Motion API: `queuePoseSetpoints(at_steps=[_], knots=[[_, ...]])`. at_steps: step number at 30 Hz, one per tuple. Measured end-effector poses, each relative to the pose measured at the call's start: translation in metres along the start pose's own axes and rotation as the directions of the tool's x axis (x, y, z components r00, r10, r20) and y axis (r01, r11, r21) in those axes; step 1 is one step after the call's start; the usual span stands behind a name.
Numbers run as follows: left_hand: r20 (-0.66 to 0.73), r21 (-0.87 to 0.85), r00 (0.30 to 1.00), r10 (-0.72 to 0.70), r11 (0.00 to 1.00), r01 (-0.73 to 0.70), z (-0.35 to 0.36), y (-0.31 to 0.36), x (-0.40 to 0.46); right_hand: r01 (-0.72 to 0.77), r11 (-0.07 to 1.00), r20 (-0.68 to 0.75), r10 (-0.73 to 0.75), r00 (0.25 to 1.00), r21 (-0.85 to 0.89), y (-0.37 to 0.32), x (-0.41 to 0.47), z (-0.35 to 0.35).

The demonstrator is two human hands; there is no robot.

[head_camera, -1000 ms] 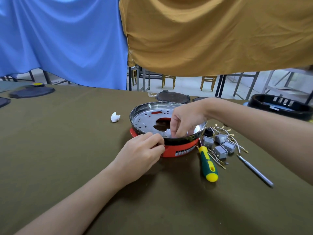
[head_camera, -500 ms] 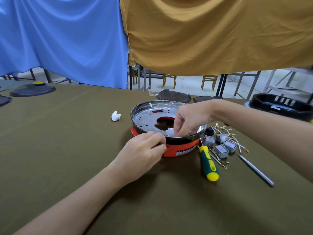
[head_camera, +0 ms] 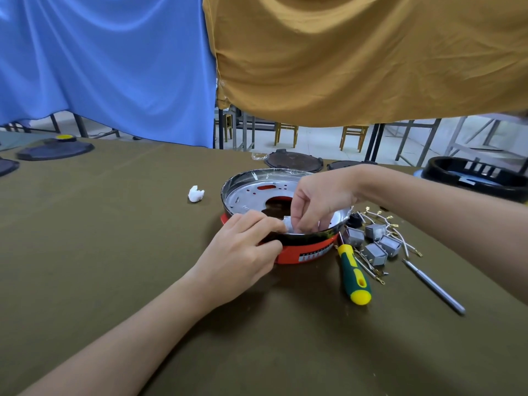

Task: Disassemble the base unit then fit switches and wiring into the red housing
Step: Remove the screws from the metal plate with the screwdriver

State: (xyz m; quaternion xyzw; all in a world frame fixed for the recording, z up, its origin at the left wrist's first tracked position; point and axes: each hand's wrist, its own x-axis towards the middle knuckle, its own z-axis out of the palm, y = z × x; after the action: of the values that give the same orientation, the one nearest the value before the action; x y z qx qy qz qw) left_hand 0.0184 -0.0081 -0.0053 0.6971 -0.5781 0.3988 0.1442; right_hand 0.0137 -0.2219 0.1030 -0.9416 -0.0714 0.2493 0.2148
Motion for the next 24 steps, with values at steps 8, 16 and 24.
queuePoseSetpoints(at_steps=[8, 16, 24], knots=[[0.006, -0.004, 1.0, -0.002, 1.0, 0.002, 0.001, -0.001, -0.002, -0.041, 0.993, -0.024, 0.038, 0.999, -0.108, -0.005, 0.0, 0.005], [0.012, -0.009, 1.0, -0.006, 1.0, 0.006, 0.0, -0.001, -0.002, 0.05, 0.992, -0.071, -0.058, 0.996, -0.112, -0.008, -0.008, 0.008], [0.018, -0.007, 1.0, -0.005, 1.0, 0.005, -0.001, -0.001, -0.001, 0.039, 0.995, -0.083, -0.046, 0.996, -0.087, -0.004, -0.006, 0.011]])
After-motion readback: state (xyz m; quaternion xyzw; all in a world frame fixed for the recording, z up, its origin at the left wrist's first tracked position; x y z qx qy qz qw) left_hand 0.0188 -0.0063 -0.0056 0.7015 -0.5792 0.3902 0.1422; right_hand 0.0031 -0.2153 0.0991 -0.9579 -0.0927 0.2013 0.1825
